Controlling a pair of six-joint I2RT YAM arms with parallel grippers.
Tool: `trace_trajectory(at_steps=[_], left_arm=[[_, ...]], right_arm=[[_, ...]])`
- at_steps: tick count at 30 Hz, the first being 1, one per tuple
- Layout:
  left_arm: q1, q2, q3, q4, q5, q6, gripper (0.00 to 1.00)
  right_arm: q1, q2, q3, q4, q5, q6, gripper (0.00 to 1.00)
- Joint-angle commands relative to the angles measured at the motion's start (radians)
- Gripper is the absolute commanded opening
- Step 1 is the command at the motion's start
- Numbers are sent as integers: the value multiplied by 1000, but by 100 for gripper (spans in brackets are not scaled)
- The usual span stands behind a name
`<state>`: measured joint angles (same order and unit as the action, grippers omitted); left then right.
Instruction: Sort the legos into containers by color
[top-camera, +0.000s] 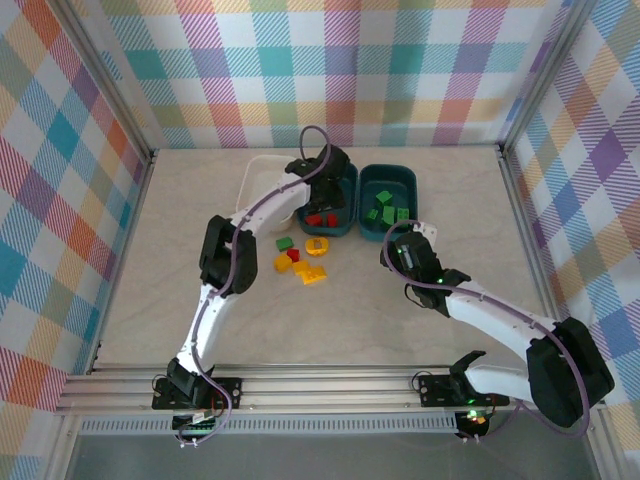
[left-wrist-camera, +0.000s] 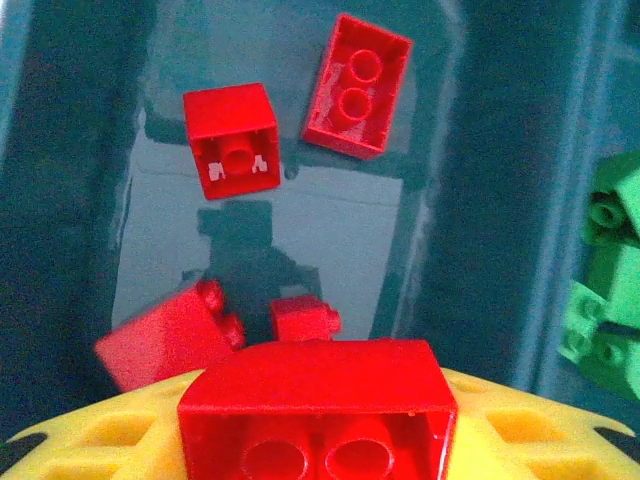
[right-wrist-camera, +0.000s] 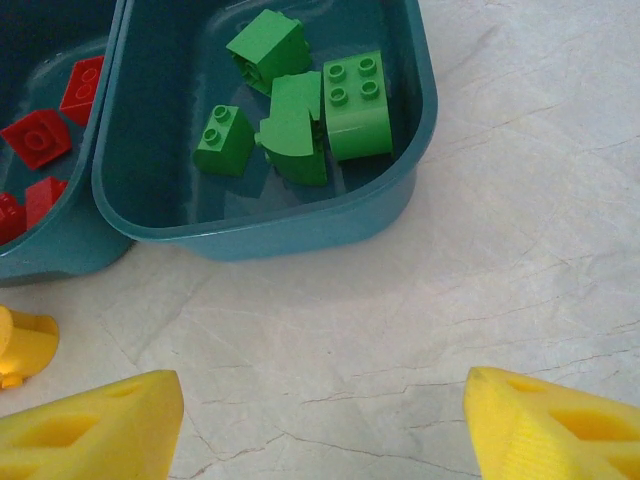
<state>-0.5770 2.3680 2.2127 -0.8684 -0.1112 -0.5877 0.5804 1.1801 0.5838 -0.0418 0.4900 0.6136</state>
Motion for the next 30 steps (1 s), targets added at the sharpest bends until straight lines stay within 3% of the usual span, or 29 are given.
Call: trace_trajectory(at_steps=[1, 3, 7, 10, 13, 18, 24, 30], left_arm=[[26, 57, 125, -93, 65, 45, 56], [26, 65, 144, -92, 60, 48, 60], [25, 0, 94, -45, 56, 50, 79], [26, -111, -17, 22, 49, 53, 83], [25, -302, -230, 133, 11, 48, 86], [42, -695, -750, 321, -98, -18, 97], [107, -1030, -1232, 288, -139, -165, 100], [110, -1316, -1600, 313, -123, -306, 100]], right_arm=[[4, -33, 0, 23, 3, -5, 74], [4, -32, -1, 26, -4, -6, 75], [4, -22, 6, 25, -18, -6, 75], [4, -17, 5, 29, -23, -11, 75], [5, -11, 8, 33, -43, -21, 75], [64, 76, 47, 75, -105, -102, 77], [262, 316, 215, 36, -92, -245, 83], [369, 573, 454, -100, -145, -299, 89]])
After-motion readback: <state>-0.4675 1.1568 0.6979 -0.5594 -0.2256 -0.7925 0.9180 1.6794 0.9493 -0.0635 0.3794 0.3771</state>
